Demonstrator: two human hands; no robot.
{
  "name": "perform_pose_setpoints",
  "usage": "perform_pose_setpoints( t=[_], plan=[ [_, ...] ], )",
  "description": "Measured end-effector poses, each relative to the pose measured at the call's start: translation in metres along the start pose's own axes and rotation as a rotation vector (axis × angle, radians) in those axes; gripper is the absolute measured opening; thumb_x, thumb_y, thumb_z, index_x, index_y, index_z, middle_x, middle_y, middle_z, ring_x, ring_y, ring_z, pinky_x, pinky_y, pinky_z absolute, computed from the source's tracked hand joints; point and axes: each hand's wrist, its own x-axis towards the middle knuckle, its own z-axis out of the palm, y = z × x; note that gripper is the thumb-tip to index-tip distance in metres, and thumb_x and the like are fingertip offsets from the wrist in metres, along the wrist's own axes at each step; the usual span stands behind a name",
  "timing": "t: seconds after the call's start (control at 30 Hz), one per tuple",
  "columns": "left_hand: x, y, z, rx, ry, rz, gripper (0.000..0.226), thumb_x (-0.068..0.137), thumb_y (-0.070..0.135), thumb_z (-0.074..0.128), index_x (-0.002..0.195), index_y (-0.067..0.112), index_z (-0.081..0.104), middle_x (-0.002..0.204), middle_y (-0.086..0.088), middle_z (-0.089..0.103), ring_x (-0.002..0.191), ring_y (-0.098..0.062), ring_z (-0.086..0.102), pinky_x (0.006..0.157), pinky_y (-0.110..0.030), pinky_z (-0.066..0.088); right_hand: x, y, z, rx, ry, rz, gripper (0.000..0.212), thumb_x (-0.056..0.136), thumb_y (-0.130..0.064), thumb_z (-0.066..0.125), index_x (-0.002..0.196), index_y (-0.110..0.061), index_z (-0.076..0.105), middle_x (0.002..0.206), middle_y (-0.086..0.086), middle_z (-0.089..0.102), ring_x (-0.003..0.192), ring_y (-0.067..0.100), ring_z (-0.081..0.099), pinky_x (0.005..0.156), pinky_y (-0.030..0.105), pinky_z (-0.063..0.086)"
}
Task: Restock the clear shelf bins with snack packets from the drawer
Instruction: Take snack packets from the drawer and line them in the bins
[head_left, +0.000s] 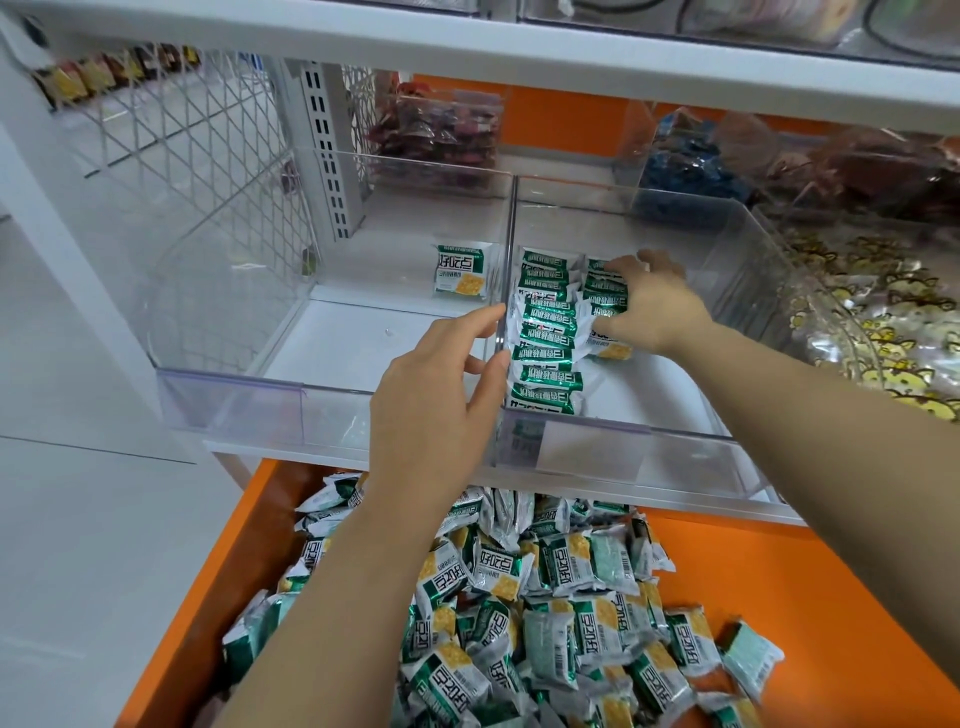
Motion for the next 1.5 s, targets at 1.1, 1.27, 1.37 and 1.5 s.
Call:
perform_pose_setpoints(
  t=[1.1, 1.27, 1.37, 1.5],
  plan=[
    [-0.119, -0.117, 0.071, 0.509, -0.890, -0.126, 0.036, 0.096, 0.015, 0.048, 0.128, 0.029, 0.055, 0.133, 0.003, 0.051, 0.110, -0.014, 0.056, 0.096, -0.030, 0.047, -0.200, 0.058, 0.141, -0.117, -0.794, -0.151, 0.057, 0.099, -0.026, 0.047, 0.150, -0.020, 0.023, 0.152, 0.012, 0.031, 0.132, 0.029, 0.040, 0.104, 0.037, 0.040],
    [-0.118, -0.144, 0.085, 0.527, -0.944, -0.217, 0.041, 0.095, 0.014, 0.052, 0.134, 0.027, 0.048, 0.136, -0.003, 0.048, 0.106, -0.017, 0.059, 0.090, -0.029, 0.049, -0.184, 0.060, 0.195, -0.003, -0.648, -0.048, 0.061, 0.102, -0.013, 0.034, 0.153, -0.024, 0.004, 0.160, 0.009, 0.004, 0.145, 0.035, 0.014, 0.108, 0.045, 0.032],
    [-0.120, -0.155, 0.092, 0.577, -1.024, -0.279, 0.056, 0.092, 0.024, 0.059, 0.143, 0.026, 0.035, 0.146, -0.007, 0.039, 0.123, -0.021, 0.050, 0.102, -0.033, 0.043, -0.177, 0.069, 0.215, 0.039, -0.627, 0.055, 0.060, 0.103, -0.026, 0.029, 0.153, -0.024, -0.005, 0.161, 0.006, -0.004, 0.147, 0.033, -0.003, 0.116, 0.048, 0.021],
    [-0.121, -0.157, 0.099, 0.634, -1.032, -0.260, 0.060, 0.092, 0.025, 0.059, 0.145, 0.025, 0.032, 0.152, -0.005, 0.027, 0.130, -0.022, 0.044, 0.106, -0.032, 0.040, -0.173, 0.071, 0.219, 0.057, -0.640, 0.053, 0.061, 0.101, -0.040, 0.034, 0.153, -0.023, 0.007, 0.160, 0.007, 0.008, 0.145, 0.035, 0.004, 0.114, 0.046, 0.022]
  ],
)
